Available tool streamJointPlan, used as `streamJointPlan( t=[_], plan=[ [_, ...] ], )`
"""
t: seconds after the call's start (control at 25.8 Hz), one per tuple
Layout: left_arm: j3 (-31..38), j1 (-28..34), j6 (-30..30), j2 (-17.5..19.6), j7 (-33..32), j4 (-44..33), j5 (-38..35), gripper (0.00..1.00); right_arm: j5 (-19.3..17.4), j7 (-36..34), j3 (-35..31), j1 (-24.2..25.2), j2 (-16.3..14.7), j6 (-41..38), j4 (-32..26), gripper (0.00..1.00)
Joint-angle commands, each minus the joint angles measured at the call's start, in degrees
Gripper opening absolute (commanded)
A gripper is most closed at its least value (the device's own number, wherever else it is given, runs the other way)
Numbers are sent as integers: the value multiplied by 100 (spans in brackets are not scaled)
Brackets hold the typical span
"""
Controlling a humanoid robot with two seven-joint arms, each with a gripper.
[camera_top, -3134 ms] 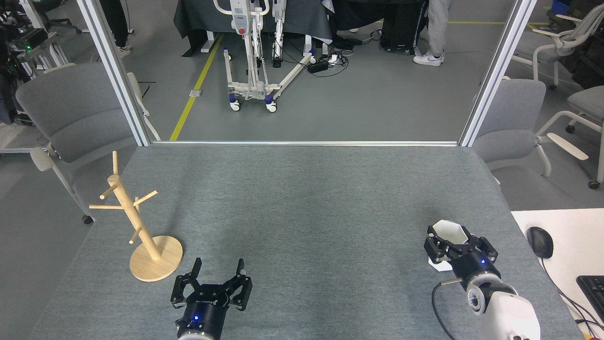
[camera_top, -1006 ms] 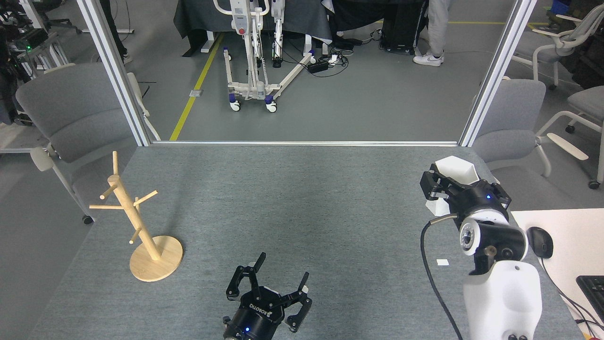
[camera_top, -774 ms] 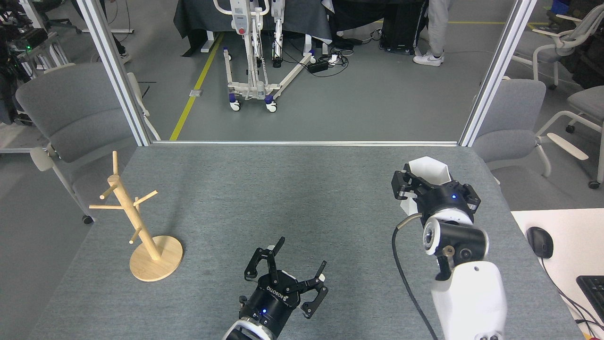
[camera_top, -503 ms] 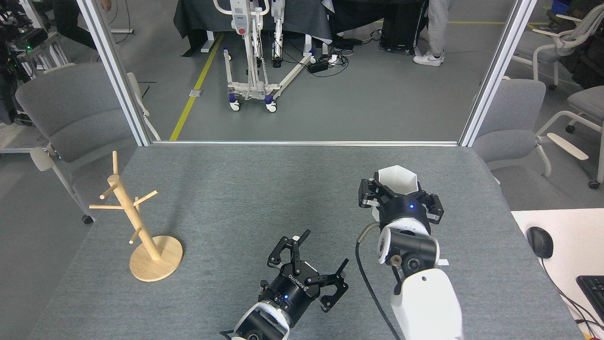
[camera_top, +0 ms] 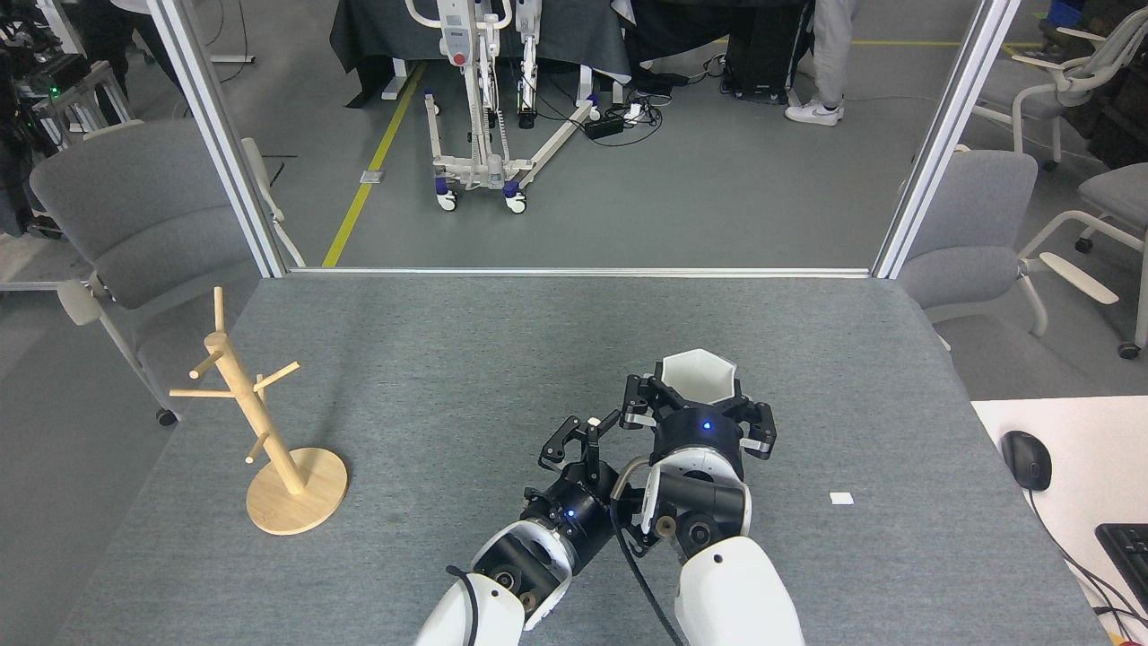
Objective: Hang cup on storage rack
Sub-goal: 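Lift the white cup with the right gripper toward the left gripper, then grasp the white cup with the left gripper and release the right gripper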
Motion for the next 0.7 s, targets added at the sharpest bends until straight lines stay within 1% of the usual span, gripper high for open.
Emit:
streamJointPlan(
  t=[0.0,0.23,0.31,0.46,0.66],
  plan=[
    [-4,-207,-81,-6,-264,149,227,99,-3,1,105,2,55,3,112,15],
    [-4,-330,-486,-14,-580,210,578,99,-3,1,202,2,117,11,139,14],
    [-4,-409,-503,-14,-695,368,754,99,6,1,220,2,117,29,139,14],
    [-4,-567,-512,-14,-703,570,1167,99,6,1,220,2,108,29,139,14],
    [-4,-761,-486,-23,-712,729,1326,99,6,1,229,2,117,47,139,13]
  ],
)
